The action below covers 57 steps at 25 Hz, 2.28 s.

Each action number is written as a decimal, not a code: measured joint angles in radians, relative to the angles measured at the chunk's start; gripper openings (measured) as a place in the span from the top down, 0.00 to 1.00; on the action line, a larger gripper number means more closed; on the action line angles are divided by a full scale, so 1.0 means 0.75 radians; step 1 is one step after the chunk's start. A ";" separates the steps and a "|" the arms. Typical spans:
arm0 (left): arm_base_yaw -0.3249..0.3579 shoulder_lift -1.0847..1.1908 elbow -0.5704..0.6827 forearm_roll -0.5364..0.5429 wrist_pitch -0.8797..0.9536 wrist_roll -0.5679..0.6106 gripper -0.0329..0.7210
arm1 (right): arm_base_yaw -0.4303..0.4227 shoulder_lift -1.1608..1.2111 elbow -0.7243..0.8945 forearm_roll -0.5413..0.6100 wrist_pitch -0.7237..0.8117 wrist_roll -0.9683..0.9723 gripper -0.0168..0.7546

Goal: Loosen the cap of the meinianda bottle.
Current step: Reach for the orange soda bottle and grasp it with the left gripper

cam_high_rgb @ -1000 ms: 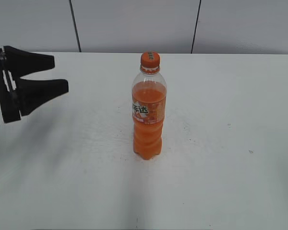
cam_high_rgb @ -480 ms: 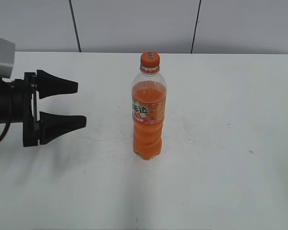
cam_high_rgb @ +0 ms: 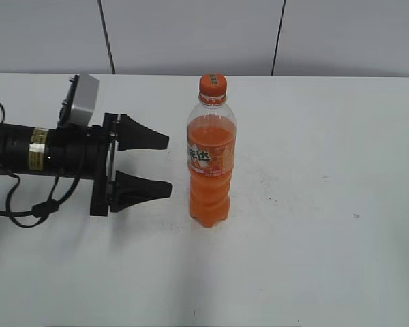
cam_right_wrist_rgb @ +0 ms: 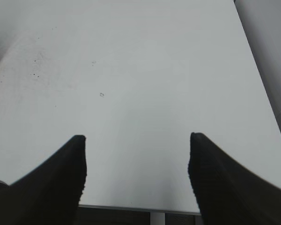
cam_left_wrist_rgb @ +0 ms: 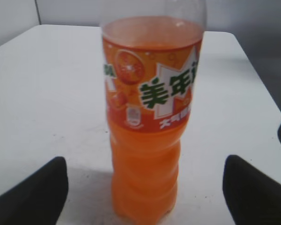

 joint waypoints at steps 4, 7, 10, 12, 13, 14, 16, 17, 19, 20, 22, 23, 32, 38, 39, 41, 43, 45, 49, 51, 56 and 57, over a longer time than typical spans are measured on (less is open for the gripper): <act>-0.096 0.070 -0.039 -0.009 -0.002 0.012 0.16 | 0.000 0.000 0.000 0.000 0.000 0.000 0.31; -0.125 0.120 -0.070 -0.020 -0.002 0.016 0.17 | 0.000 0.000 0.000 0.000 0.000 0.000 0.31; -0.178 0.202 -0.139 -0.065 -0.002 0.019 0.17 | 0.000 0.000 0.000 0.000 0.000 0.000 0.31; -0.197 0.227 -0.165 -0.098 -0.002 0.019 0.17 | 0.000 0.000 0.000 0.000 0.000 0.000 0.31; -0.207 0.240 -0.179 -0.111 -0.002 0.019 0.17 | 0.000 0.000 0.000 0.000 0.000 0.000 0.31; -0.215 0.253 -0.193 -0.121 -0.002 0.019 0.17 | 0.000 0.000 0.000 0.000 0.000 0.000 0.31; -0.230 0.276 -0.217 -0.133 -0.002 0.019 0.17 | 0.000 0.000 0.000 0.000 0.000 0.000 0.31; -0.239 0.286 -0.228 -0.134 0.000 0.019 0.17 | 0.000 0.000 0.000 0.000 0.000 0.000 0.31; -0.254 0.302 -0.250 -0.139 0.000 0.019 0.17 | 0.000 0.000 0.000 0.000 0.000 0.000 0.31; -0.261 0.310 -0.263 -0.143 0.000 0.019 0.17 | 0.000 0.000 0.000 0.000 0.000 0.000 0.31; -0.275 0.329 -0.291 -0.153 0.000 0.016 0.17 | 0.000 0.000 0.000 0.000 0.000 0.000 0.31; -0.283 0.338 -0.304 -0.156 0.000 0.012 0.18 | 0.000 0.000 0.000 0.000 0.000 0.000 0.31; -0.298 0.372 -0.329 -0.200 0.000 0.005 0.34 | 0.000 0.000 0.000 0.000 0.000 0.000 0.31; -0.299 0.372 -0.329 -0.199 -0.005 0.001 0.44 | 0.000 0.000 0.000 0.000 0.000 0.000 0.31; -0.299 0.372 -0.329 -0.199 -0.005 0.001 0.44 | 0.000 0.000 0.000 0.000 0.000 0.000 0.31; -0.299 0.372 -0.329 -0.199 -0.005 0.001 0.44 | 0.000 0.000 0.000 0.000 0.000 0.000 0.31; -0.299 0.372 -0.329 -0.199 -0.005 0.001 0.44 | 0.000 0.000 0.000 0.000 0.000 0.000 0.31; -0.299 0.372 -0.329 -0.199 -0.005 0.001 0.44 | 0.000 0.000 0.000 0.000 0.000 0.000 0.31; -0.299 0.372 -0.329 -0.199 -0.005 0.001 0.44 | 0.000 0.000 0.000 0.000 0.000 0.000 0.31; -0.299 0.372 -0.329 -0.199 -0.005 0.001 0.44 | 0.000 0.000 0.000 0.000 0.000 0.000 0.31; -0.299 0.372 -0.329 -0.198 -0.006 0.001 0.44 | 0.000 0.000 0.000 0.000 0.000 0.000 0.31; -0.299 0.372 -0.329 -0.197 -0.006 0.001 0.44 | 0.000 0.000 0.000 -0.001 0.000 0.000 0.31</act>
